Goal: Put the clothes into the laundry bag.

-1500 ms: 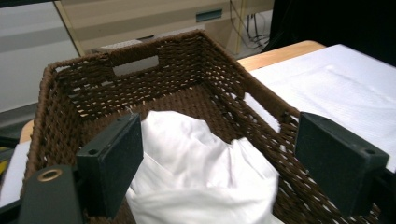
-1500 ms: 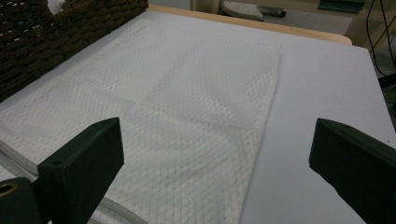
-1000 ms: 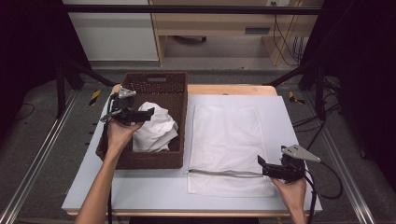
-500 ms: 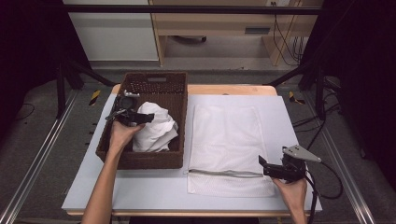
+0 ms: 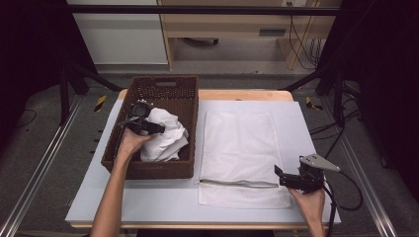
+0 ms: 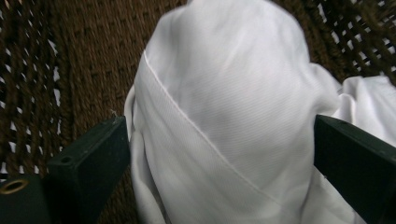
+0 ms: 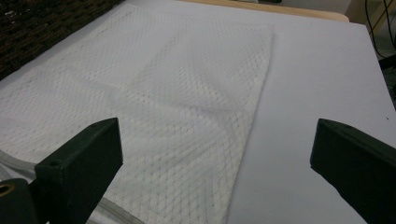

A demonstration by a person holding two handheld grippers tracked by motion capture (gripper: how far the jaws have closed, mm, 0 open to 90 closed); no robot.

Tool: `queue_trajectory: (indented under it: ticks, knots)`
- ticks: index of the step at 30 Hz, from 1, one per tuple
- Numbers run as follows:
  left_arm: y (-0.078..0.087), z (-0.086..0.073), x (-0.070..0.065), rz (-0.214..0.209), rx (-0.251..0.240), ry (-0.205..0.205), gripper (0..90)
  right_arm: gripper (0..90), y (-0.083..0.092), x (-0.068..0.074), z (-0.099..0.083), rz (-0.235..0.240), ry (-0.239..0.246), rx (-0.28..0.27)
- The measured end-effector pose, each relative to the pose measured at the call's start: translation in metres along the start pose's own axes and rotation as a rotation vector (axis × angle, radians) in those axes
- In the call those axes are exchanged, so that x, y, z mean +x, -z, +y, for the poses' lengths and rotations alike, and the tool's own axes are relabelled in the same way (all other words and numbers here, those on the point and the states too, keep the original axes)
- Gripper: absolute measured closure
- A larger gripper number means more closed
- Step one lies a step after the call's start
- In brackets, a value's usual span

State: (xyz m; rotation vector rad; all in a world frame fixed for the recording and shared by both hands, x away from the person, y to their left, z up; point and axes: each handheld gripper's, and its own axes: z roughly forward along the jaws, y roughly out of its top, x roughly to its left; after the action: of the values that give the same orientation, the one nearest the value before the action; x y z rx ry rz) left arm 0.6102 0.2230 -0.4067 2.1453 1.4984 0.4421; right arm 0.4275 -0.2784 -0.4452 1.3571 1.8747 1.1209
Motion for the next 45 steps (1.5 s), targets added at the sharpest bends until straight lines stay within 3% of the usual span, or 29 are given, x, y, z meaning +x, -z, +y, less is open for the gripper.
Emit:
queue_trajectory:
  ticks: [4,12,17,21,22,26,31,35,38,39,41,42,45]
  knots:
    - [-0.006,-0.001,-0.001,-0.01,0.034,0.008,4.9,2.7,0.0,-0.001,0.0,-0.002,-0.002,0.001]
    - [-0.014,-0.004,-0.005,0.003,0.075,-0.025,7.8,3.0,0.002,-0.002,0.0,-0.003,-0.004,-0.002]
    - [-0.011,-0.007,-0.009,-0.012,0.067,-0.076,26.6,3.3,0.001,-0.002,0.0,0.0,-0.006,0.001]
    - [-0.009,-0.008,-0.012,-0.035,0.076,-0.07,47.5,3.6,0.001,-0.001,0.0,0.005,-0.004,0.002]
    - [-0.008,-0.008,-0.014,-0.035,0.091,-0.086,51.3,3.6,0.001,-0.001,0.0,0.005,-0.005,0.002]
    - [-0.006,-0.008,-0.016,-0.023,0.105,-0.103,60.7,3.7,0.001,-0.002,0.0,0.001,-0.007,0.002]
    - [-0.001,-0.007,-0.019,-0.02,0.105,-0.115,64.9,4.0,0.003,-0.004,0.0,0.003,-0.016,-0.005]
    - [0.008,-0.007,-0.02,-0.032,0.055,-0.123,65.7,4.1,0.002,-0.004,0.0,0.006,-0.018,-0.005]
    - [0.021,-0.006,-0.024,-0.034,-0.054,-0.139,65.8,4.3,0.001,-0.003,0.0,0.009,-0.008,0.0]
    - [0.021,-0.006,-0.024,-0.034,-0.054,-0.139,65.9,4.3,0.001,-0.003,0.0,0.009,-0.009,-0.001]
    - [0.028,-0.005,-0.023,-0.029,-0.107,-0.135,65.9,4.4,0.002,-0.003,0.0,0.009,-0.012,0.0]
    - [0.037,-0.004,-0.022,-0.027,-0.156,-0.126,66.1,4.5,0.002,-0.003,0.0,0.009,-0.015,0.002]
    - [0.046,-0.004,-0.02,-0.039,-0.204,-0.112,66.2,4.5,0.002,-0.003,0.0,0.005,-0.01,0.0]
